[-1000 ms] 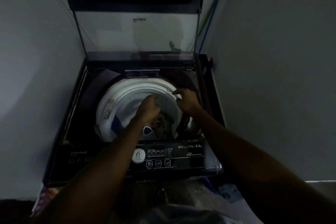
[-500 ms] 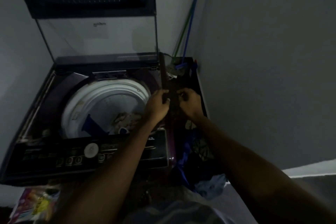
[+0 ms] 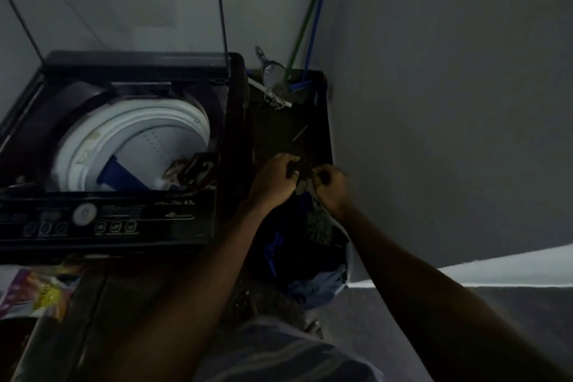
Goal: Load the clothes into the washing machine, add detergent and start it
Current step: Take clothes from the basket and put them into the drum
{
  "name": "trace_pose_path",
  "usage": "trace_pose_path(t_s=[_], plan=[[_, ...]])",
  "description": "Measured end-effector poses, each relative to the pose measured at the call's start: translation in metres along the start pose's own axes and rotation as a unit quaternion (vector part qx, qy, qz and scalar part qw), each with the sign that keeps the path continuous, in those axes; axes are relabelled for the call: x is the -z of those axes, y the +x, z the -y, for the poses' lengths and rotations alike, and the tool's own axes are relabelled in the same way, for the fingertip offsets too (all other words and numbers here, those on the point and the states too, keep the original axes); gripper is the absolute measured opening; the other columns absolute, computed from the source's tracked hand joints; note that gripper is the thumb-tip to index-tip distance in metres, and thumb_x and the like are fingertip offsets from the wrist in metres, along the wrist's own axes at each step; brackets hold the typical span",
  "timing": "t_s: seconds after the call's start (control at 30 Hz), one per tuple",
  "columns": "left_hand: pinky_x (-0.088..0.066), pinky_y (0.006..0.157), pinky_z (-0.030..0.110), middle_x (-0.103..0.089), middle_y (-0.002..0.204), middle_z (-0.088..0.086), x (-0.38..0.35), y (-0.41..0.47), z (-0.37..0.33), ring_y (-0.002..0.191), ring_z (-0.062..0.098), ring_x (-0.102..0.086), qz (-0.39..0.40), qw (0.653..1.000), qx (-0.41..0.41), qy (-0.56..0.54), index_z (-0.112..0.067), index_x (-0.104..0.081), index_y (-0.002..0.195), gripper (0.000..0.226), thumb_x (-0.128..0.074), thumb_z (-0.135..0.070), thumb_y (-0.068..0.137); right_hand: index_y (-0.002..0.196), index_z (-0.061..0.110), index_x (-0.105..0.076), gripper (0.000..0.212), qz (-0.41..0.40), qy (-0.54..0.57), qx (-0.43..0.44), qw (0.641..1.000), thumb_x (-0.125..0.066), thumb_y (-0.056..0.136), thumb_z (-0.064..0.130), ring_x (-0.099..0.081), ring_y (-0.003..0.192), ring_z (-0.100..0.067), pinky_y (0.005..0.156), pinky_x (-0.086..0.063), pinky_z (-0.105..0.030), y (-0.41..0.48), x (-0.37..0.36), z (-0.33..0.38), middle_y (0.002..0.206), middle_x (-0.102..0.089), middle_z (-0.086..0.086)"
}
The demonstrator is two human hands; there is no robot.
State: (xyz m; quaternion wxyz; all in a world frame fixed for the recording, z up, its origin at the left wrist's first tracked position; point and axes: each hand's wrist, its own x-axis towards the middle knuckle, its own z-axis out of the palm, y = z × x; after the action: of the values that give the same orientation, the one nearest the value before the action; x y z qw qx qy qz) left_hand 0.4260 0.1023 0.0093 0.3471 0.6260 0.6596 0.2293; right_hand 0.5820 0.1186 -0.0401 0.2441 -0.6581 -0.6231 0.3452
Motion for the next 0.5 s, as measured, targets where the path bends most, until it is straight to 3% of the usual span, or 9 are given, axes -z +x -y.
trace_pose_path(t_s=[0.2, 0.37, 0.5], plan=[[-0.041, 0.101, 0.028, -0.053, 0.135, 0.002, -0.053, 0.011, 0.031, 0.123, 0.020, -0.052, 0.066, 0.997, 0.005, 0.033, -0.017, -0.055, 0.132, 0.035, -0.053, -0.018, 0.098, 0.112, 0.008, -0.065, 0.024, 0.002, -0.007, -0.055, 0.998, -0.053, 0.092, 0.010, -0.062, 0.094, -0.021, 0.074, -0.043, -0.021, -0.009, -0.007, -0.047, 0.108, -0.066, -0.008], [-0.048, 0.097, 0.034, -0.054, 0.133, 0.002, -0.120, 0.027, 0.090, 0.117, 0.022, -0.054, 0.106, 0.992, -0.009, 0.072, -0.017, -0.055, 0.133, 0.036, -0.053, -0.016, 0.097, 0.107, 0.000, -0.065, 0.021, -0.001, -0.020, -0.074, 0.997, -0.053, 0.090, 0.004, -0.061, 0.089, -0.028, 0.072, -0.041, -0.023, -0.002, -0.042, -0.114, 0.097, -0.065, -0.014], [-0.050, 0.092, 0.037, -0.056, 0.128, 0.003, -0.184, 0.045, 0.155, 0.112, 0.024, -0.057, 0.122, 0.987, 0.002, 0.102, -0.015, -0.057, 0.130, 0.038, -0.058, -0.015, 0.093, 0.116, 0.004, -0.063, 0.029, 0.046, -0.091, -0.077, 0.992, -0.052, 0.090, 0.007, -0.062, 0.098, -0.033, 0.077, -0.049, -0.033, 0.014, -0.088, -0.188, 0.111, -0.065, -0.016]])
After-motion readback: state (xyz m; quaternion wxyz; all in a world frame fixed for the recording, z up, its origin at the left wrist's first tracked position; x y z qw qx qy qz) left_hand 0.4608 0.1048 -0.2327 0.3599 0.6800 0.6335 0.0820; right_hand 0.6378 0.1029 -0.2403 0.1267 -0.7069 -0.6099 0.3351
